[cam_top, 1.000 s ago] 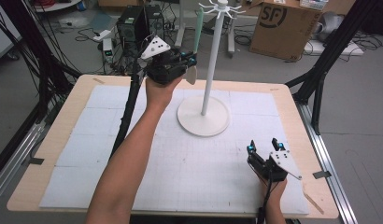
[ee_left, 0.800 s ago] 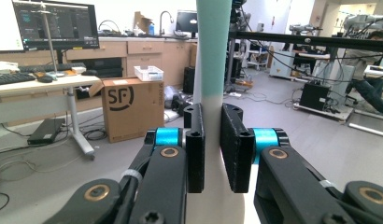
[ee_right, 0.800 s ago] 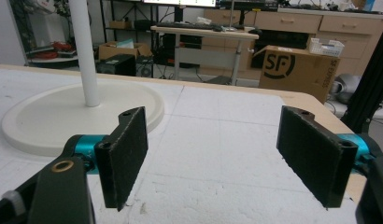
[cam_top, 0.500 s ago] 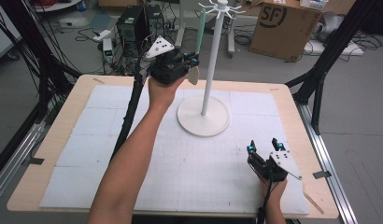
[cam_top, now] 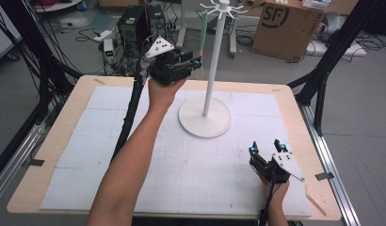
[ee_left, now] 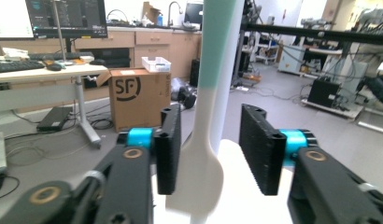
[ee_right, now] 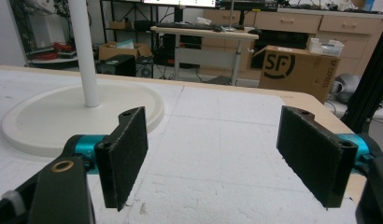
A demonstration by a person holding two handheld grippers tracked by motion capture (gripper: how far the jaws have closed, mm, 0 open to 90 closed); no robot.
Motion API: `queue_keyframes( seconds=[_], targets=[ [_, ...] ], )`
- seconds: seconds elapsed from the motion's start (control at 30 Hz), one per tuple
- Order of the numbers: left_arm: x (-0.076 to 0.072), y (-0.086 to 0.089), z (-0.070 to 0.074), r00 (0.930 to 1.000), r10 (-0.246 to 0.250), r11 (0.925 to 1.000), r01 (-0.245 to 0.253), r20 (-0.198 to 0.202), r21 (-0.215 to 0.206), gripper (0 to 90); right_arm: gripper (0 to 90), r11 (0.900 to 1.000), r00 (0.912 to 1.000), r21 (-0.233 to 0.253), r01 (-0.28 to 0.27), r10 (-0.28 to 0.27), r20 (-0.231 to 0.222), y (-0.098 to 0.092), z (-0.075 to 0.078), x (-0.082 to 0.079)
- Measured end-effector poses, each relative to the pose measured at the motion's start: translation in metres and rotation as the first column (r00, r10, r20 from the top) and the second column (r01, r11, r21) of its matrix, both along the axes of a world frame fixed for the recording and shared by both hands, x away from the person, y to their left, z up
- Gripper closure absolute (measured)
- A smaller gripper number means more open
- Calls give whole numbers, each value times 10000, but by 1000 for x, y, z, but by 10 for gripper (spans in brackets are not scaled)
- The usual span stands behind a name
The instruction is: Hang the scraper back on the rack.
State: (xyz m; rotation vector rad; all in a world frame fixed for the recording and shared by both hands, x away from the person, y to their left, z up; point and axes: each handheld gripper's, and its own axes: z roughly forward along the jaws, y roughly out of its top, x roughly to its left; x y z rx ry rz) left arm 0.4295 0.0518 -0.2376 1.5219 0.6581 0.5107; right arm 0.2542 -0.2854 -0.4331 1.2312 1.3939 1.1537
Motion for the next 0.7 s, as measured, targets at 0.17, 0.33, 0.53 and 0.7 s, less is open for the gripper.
queue_keyframes(
  seconds=[0.17, 0.33, 0.53, 0.7],
  targets=[
    [-1, 4, -1, 9999, -98, 10000, 98, 60, 4, 457, 238, 10000, 10000, 8, -8, 8, -10, 0, 0, 0],
    [-4, 8, -3, 10000, -7, 9998, 6, 49, 181, 384, 238, 10000, 10000, -1, -6, 6, -6, 0, 0, 0],
    [-16, 23, -15, 9998, 104, 9998, -107, 175, 184, 348, 238, 10000, 10000, -12, 3, -3, -2, 0, 0, 0],
    [-28, 39, -29, 9996, 167, 9994, -174, 231, 285, 332, 238, 10000, 10000, 18, 31, -31, -10, 0, 0, 0]
  ],
)
